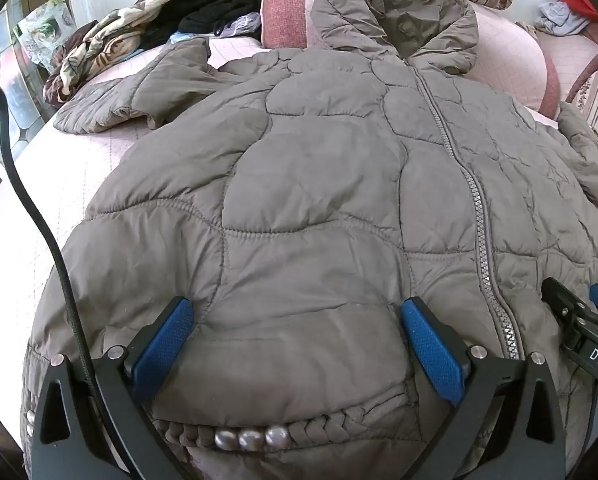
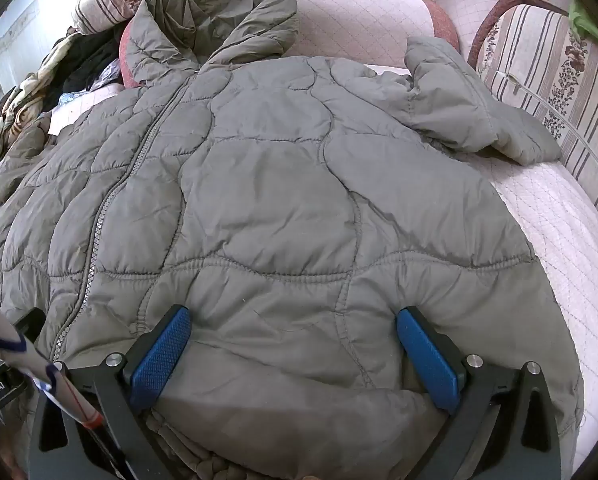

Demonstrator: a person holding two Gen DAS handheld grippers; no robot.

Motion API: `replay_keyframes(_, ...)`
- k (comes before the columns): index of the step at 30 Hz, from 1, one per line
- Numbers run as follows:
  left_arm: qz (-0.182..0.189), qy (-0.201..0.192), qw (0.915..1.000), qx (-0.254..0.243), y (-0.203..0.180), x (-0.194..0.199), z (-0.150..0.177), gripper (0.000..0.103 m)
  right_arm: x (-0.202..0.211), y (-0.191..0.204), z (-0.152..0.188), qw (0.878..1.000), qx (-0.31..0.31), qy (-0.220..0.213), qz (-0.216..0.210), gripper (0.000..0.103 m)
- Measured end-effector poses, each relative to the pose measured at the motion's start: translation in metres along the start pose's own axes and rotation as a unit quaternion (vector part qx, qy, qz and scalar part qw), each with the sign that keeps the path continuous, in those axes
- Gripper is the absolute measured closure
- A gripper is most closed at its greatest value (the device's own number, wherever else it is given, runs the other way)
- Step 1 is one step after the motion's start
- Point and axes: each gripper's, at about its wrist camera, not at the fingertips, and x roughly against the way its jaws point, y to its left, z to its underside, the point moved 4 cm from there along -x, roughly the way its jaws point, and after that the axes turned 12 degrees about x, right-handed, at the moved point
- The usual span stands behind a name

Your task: Fold large clothes

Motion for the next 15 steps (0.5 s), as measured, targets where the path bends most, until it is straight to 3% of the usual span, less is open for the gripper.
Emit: replay_keyframes(15,0.0,0.004,1.0,0.0,0.0008,0.0004,-0.0005,0.0,0.0,0.0001,-0.0001,1.0,-0.001,0.0,-0.002,0.0)
